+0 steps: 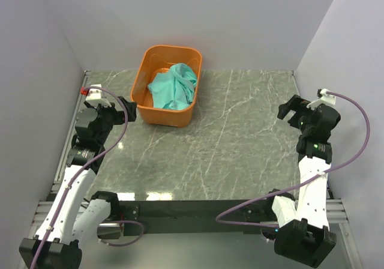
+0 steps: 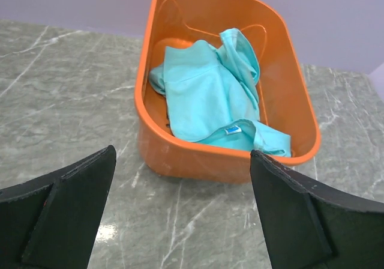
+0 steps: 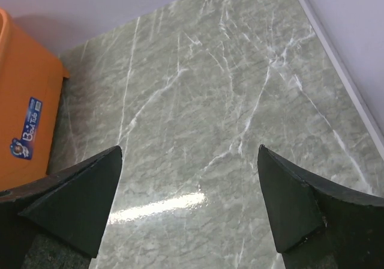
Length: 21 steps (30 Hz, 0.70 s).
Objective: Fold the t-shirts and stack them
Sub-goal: Grab the tshirt from the pile
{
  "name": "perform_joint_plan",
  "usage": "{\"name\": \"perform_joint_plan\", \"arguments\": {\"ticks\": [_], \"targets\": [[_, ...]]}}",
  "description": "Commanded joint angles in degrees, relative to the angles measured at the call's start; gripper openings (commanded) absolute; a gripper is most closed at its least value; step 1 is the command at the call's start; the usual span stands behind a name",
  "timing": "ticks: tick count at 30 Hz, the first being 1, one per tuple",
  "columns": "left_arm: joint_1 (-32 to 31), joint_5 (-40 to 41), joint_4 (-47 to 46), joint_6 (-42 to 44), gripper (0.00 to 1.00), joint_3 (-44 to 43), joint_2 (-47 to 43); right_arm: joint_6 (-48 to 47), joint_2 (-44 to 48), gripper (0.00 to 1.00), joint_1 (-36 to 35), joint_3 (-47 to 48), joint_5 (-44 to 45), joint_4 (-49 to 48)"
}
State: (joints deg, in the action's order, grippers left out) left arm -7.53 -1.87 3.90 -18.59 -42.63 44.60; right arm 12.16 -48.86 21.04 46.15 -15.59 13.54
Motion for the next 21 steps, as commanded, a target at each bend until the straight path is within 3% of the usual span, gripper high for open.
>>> {"name": "perform_joint_plan", "arguments": {"ticks": [1, 3, 5, 7, 14, 18, 21], "targets": [[0.1, -2.9, -2.1, -0.9, 0.99, -2.5, -0.5, 0.9, 0.6, 1.00, 0.1, 2.0, -1.5, -1.7], [0.1, -3.2, -2.1, -1.0, 0.99, -2.5, -0.7, -1.7, 1.0, 1.00, 0.0, 1.8, -6.5, -1.6], [0.1, -3.5, -2.1, -1.2, 0.99, -2.5, -0.8, -5.4, 1.8, 1.00, -0.6, 1.2, -17.5, -1.6], [0.1, -4.1, -2.0, -1.2, 0.99, -2.7, -0.7, -15.0, 2.5, 1.00, -2.0, 1.0, -30.3, -0.5], [0.1, -10.9, -3.1, -4.9, 0.99, -5.3, 3.3, -27.7, 1.5, 1.00, -4.5, 0.3, -42.2, 6.0], [-1.2, -15.8, 0.2, -10.7, 0.99, -17.5, 12.4, -30.6, 0.4, 1.00, -4.5, 0.9, -40.8, 9.8], [-6.3, -11.5, 5.1, -10.9, 0.99, -28.5, 22.3, -31.1, 1.4, 1.00, -4.5, 0.6, -40.8, 10.3]]}}
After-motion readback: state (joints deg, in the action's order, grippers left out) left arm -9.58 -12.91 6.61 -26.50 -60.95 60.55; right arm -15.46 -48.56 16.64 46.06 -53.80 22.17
